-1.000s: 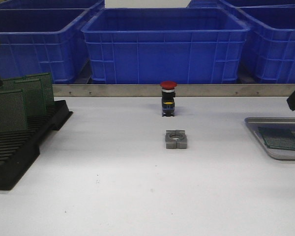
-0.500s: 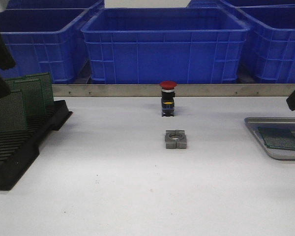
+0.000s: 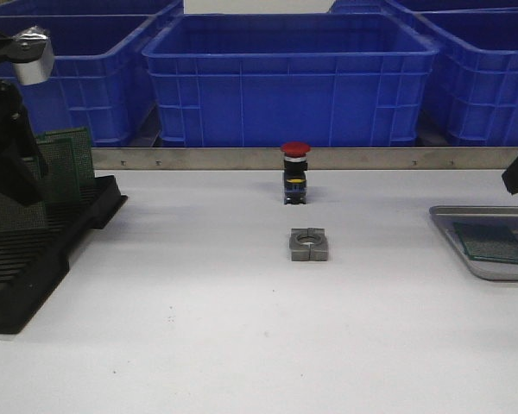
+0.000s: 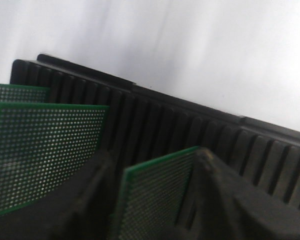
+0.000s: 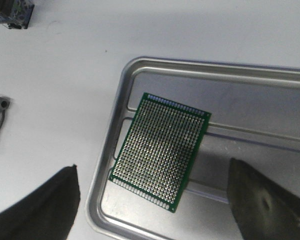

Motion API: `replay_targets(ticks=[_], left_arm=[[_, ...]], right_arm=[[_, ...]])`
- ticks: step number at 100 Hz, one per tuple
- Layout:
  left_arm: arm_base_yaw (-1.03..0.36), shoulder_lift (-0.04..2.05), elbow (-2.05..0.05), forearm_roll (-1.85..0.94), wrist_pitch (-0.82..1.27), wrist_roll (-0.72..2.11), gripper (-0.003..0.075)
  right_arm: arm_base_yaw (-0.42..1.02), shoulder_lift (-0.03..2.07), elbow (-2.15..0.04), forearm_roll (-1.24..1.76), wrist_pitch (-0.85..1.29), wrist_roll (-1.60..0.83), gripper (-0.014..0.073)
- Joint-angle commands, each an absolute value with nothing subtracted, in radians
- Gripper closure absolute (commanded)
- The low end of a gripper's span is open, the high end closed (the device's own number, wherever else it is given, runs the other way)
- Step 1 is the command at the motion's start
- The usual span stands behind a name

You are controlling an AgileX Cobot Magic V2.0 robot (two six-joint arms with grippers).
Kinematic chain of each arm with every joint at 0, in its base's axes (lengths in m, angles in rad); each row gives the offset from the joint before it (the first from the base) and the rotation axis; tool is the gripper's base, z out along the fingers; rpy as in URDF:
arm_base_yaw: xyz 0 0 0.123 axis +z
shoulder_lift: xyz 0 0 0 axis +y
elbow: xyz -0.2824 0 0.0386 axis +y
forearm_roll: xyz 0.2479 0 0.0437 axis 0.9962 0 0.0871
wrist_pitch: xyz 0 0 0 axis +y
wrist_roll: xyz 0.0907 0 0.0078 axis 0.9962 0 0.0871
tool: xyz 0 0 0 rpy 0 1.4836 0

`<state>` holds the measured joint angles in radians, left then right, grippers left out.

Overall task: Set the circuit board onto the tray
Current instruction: 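Return the left gripper to the rack and grasp another green board, then lift the second green board out of the rack with the left gripper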

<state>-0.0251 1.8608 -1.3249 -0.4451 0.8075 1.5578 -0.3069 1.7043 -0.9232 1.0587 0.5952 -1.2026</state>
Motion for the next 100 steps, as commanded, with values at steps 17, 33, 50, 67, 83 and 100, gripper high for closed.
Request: replay_targets(ticks=[17, 33, 50, 67, 83, 100], left_arm=[[-0.025, 1.814, -1.385, -0.471, 0.831, 1.545, 0.074], [-0.025, 1.812, -1.477, -0.473, 0.989, 1.545, 0.074], [-0.025, 1.812, -1.586, -0.531, 1.196, 1.545, 0.0741], [-0.034, 1.803, -1.623, -0.696, 1.277, 1.54, 0.0741], [-0.103, 1.801, -1.623, -0.785, 1.277, 1.54, 0.0741], [-0.219, 1.801, -1.623, -0.787, 1.277, 1.5, 0.0741]], right_arm=[[-0.315, 1.655, -0.946, 1.091, 0.616, -1.208, -0.0024], [-0.315, 1.655, -0.946, 1.091, 0.629, -1.208, -0.0024], [-0.301, 1.631, -0.959, 1.091, 0.742, -1.28, -0.0024], [-0.235, 1.576, -0.972, 1.091, 0.843, -1.406, -0.0024], [-0.126, 1.54, -0.972, 1.091, 0.879, -1.459, 0.0001], [0.015, 1.527, -0.972, 1.091, 0.862, -1.498, 0.0004]])
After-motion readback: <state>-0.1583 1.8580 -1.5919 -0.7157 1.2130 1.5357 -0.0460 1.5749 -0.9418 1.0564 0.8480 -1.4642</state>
